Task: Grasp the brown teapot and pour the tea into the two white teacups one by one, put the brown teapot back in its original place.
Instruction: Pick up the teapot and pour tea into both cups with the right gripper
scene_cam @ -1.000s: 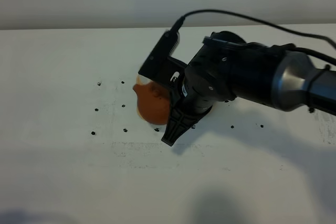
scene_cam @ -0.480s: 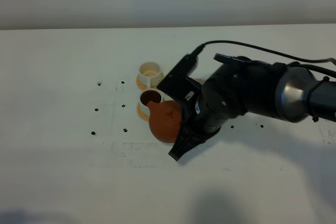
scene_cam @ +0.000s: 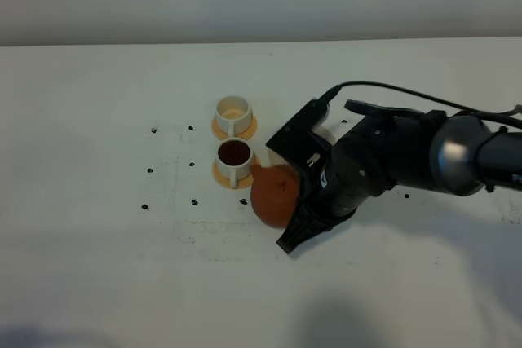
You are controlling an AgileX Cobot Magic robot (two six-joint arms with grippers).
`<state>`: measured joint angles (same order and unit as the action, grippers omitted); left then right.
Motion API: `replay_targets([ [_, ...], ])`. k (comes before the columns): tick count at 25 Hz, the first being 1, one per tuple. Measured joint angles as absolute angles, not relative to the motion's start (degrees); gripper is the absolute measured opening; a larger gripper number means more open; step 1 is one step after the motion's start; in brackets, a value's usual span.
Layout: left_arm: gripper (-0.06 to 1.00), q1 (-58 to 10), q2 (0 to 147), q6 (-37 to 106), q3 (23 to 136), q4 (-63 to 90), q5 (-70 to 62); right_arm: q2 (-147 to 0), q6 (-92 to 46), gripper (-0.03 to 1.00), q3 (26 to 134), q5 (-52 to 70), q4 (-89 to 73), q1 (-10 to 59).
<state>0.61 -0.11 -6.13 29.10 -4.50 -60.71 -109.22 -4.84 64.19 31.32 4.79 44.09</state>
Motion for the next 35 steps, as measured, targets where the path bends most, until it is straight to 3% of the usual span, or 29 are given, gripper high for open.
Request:
replay_targets([
  [9,0.5,0.61,-0.11,-6.19,29.1,-4.5,-60.71,-109.06,-4.84,0.12,65.62,33.81,5.57,43.87],
  [19,0.5,0.61,-0.11,-6.19,29.1,-4.5,-60.71,-108.6,-5.46,0.12,79.35,42.89,13.97,40.14],
  [35,0.5,0.61,-0.11,-6.19,29.1,-4.5,-60.71,-121.59,-10.93,0.12,98.0,48.56,23.61,37.87],
])
